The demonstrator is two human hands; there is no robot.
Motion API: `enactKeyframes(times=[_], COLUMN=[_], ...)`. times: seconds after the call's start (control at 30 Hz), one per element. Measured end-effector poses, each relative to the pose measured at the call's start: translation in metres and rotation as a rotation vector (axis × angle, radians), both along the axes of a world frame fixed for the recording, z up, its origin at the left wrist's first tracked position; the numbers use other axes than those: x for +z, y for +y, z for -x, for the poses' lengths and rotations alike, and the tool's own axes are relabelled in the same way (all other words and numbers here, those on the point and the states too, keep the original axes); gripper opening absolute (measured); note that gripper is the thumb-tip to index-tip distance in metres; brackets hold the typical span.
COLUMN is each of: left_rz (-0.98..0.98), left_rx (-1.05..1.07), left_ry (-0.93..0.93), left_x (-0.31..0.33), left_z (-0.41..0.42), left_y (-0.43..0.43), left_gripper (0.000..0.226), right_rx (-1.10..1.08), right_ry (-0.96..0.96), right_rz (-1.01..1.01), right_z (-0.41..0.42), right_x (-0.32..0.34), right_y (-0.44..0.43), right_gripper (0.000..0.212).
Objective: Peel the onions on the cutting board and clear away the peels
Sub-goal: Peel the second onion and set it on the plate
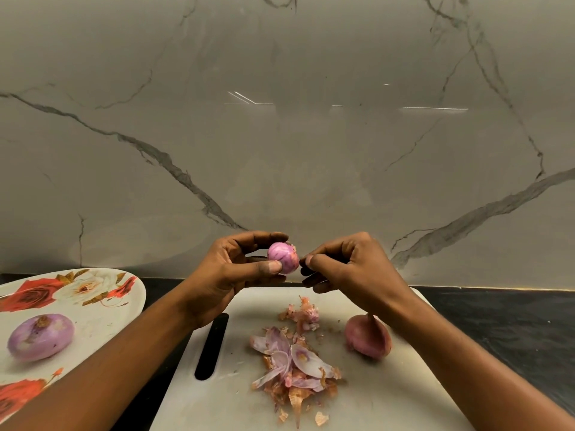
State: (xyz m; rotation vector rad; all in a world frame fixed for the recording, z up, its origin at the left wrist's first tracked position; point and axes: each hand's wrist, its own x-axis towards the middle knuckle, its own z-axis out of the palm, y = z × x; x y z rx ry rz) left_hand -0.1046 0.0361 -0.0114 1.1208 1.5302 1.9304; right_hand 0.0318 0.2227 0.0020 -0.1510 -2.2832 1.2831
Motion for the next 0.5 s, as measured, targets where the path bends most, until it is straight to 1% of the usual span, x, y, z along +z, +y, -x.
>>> enactKeyframes(times=[0.1, 0.2, 0.37, 0.5], left_rz=[0.009, 0.005, 0.011, -0.002], left_rx=[0.014, 0.025, 0.045, 0.020], left_ry=[0.030, 0.052, 0.110, 0.067], left_x=[-0.0007, -0.0013, -0.0027, -0.0028], left_z=[-0.0007, -0.0008, 0.0015, 0.0018], left_y=[-0.0002, 0.0000, -0.0006, -0.0009], left_gripper=[0.055, 0.054, 0.052, 0.054], right_rx=[0.028, 0.037, 0.050, 0.042], right_ry=[0.006, -0.003, -0.013, 0.013], right_rz=[0.078, 0.087, 0.108, 0.081], right_z=[-0.0013, -0.0021, -0.0021, -0.0025], right_x=[0.0030, 0.0033, 0.0020, 0.0008], right_y=[-0.0027, -0.0037, -0.0051, -0.0034], right_gripper=[0.019, 0.021, 0.009, 0.006])
